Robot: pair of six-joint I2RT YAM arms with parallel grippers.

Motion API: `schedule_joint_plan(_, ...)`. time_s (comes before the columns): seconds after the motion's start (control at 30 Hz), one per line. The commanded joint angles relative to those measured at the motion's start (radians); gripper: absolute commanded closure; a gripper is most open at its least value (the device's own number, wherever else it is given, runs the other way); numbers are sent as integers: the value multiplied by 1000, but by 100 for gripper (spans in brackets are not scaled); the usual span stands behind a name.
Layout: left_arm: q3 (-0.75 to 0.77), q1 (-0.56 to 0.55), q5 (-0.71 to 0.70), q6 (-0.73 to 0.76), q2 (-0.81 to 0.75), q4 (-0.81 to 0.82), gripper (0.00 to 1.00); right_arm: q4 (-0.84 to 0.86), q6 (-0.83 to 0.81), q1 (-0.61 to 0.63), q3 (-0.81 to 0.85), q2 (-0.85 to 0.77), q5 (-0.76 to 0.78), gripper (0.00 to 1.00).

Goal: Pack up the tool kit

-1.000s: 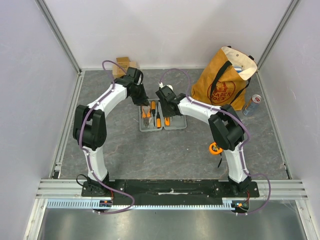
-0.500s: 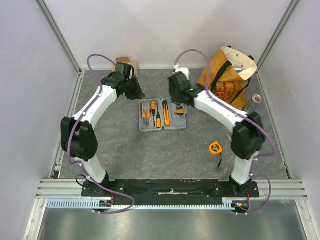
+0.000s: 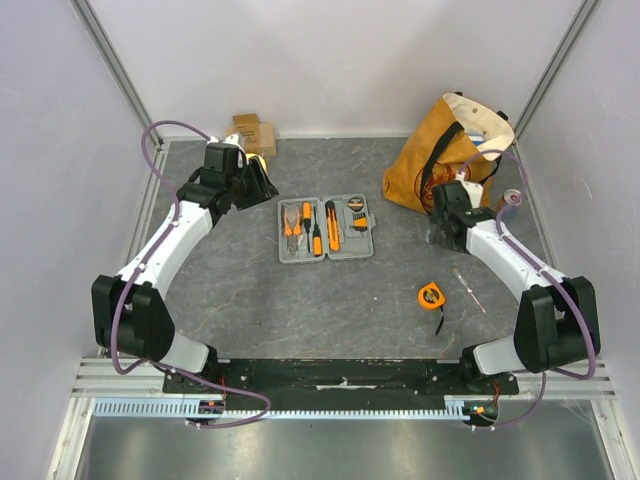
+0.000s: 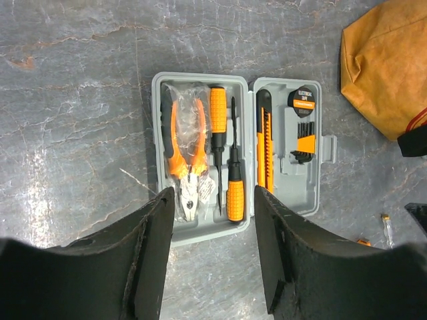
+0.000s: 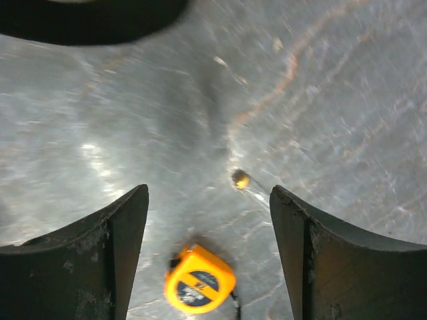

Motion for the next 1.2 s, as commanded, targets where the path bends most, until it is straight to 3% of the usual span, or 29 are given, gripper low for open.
schedule_joint_plan(0.0,-36,15,38,58,-24,107,43,-9,-31,-128,-94,-16,-117,20)
schedule_joint_plan(0.33,-61,24,66,48,-10,129,43,2,-45,-260,-195,44,-208,22)
schedule_joint_plan(0.53,-67,28,74,47,-4,129,44,2,-65,-263,-220,59,-266,26)
schedule_joint_plan(0.83,-72,34,84,42,8,133,46,2,-33,-261,-240,97,-231,62)
schedule_joint_plan(1.03,-70,36,100,36,20,133,47,25,-70,-263,-192,85,-228,90)
schedule_joint_plan(1.17,-69,36,106,33,23,133,48,22,-85,-249,-129,64,-184,99)
